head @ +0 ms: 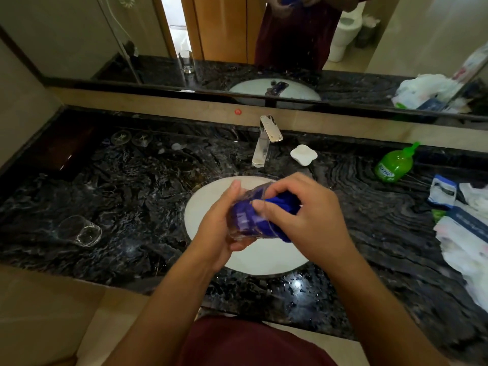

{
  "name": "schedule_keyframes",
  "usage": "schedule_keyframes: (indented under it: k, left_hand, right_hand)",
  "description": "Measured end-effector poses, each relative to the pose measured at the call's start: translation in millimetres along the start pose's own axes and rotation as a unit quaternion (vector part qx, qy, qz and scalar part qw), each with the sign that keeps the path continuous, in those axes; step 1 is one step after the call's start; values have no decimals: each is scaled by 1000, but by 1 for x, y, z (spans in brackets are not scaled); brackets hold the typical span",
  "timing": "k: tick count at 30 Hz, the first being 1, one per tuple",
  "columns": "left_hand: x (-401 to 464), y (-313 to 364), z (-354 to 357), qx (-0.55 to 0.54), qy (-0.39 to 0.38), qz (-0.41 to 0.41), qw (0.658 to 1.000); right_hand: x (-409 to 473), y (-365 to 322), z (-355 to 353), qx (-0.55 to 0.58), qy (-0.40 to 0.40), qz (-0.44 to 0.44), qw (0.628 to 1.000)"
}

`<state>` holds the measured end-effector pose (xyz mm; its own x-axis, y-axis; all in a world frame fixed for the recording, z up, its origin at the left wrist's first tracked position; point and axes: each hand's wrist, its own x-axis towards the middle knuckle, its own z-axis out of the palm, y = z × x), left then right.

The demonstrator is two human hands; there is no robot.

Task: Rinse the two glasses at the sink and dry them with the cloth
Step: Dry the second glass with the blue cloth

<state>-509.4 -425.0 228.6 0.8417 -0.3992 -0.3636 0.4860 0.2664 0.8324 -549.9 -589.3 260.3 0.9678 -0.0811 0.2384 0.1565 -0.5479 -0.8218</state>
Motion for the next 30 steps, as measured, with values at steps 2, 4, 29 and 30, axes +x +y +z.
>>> schedule_keyframes:
  k: [2, 4, 29, 30]
  left_hand:
    - [2, 1, -5, -28, 28, -5, 999]
    - [4, 6, -11, -56, 41, -15, 997]
    - [-6, 29, -12, 109, -64, -103, 987]
    - [-7, 30, -9, 112, -38, -94, 989]
  right_hand:
    - [-2, 2, -11, 134, -103, 41, 985]
    - [-5, 5, -23, 240, -182, 60, 952]
    - [-9, 13, 0, -175, -100, -267, 942]
    - [-13, 14, 6, -157, -61, -262, 950]
